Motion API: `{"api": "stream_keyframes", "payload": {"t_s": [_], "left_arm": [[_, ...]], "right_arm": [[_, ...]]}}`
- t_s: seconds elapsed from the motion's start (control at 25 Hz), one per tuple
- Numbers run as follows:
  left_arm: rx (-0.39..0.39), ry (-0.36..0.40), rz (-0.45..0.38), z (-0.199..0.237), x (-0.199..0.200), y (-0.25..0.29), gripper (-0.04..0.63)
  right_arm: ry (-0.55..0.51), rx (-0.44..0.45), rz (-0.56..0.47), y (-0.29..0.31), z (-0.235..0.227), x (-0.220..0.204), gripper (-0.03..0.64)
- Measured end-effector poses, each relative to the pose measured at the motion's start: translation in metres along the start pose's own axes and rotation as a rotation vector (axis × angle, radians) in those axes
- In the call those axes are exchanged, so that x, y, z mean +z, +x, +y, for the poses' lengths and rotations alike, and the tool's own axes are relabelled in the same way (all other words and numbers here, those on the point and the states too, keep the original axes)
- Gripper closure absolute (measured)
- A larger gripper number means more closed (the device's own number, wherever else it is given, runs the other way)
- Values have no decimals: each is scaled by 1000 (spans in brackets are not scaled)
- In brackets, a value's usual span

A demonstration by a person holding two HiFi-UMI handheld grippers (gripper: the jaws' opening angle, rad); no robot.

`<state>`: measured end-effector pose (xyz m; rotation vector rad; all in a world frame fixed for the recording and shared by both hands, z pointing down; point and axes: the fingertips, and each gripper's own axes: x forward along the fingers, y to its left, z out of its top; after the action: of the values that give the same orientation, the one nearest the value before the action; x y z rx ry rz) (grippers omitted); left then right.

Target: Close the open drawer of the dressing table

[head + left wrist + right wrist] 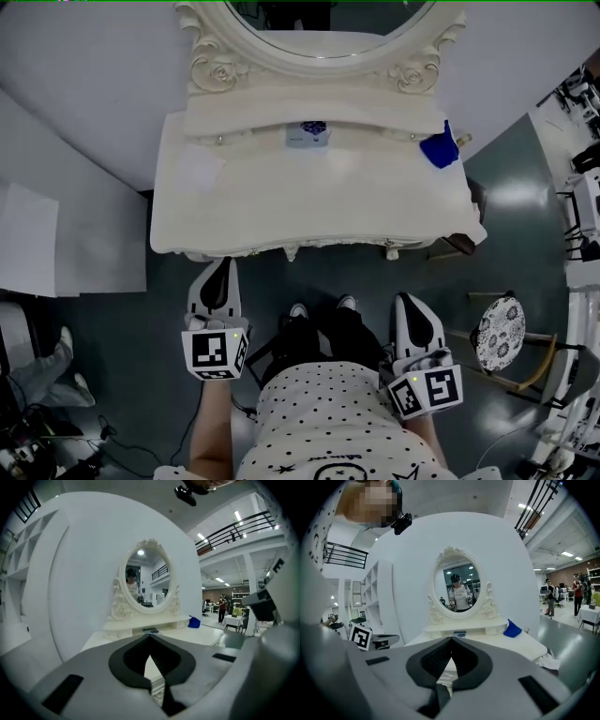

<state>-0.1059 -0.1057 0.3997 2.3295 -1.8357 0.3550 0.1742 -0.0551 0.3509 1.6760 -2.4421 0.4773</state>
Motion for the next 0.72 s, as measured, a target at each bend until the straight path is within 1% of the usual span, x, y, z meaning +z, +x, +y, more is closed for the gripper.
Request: {"api": "stream_keyframes", "payload": {"t_s": [0.16,0.24,0.36,0.52,0.72], "left_arm": [[30,-10,-126,-8,53,-39,586],[40,-7,-168,-15,72,-59,586],[53,23,-215,-29,92,-88,586],[69,21,-252,-39,103,-113,586],[88,8,-242,-41,94,-125,586]], "right_arm": [[-3,48,-39,3,8,11,609],[-7,72,-54,4,12,16,609],[-11,98,-65,4,17,20,609],[-25,127,-72,3,21,29,609],[-39,151,-83,2,26,34,609]]}}
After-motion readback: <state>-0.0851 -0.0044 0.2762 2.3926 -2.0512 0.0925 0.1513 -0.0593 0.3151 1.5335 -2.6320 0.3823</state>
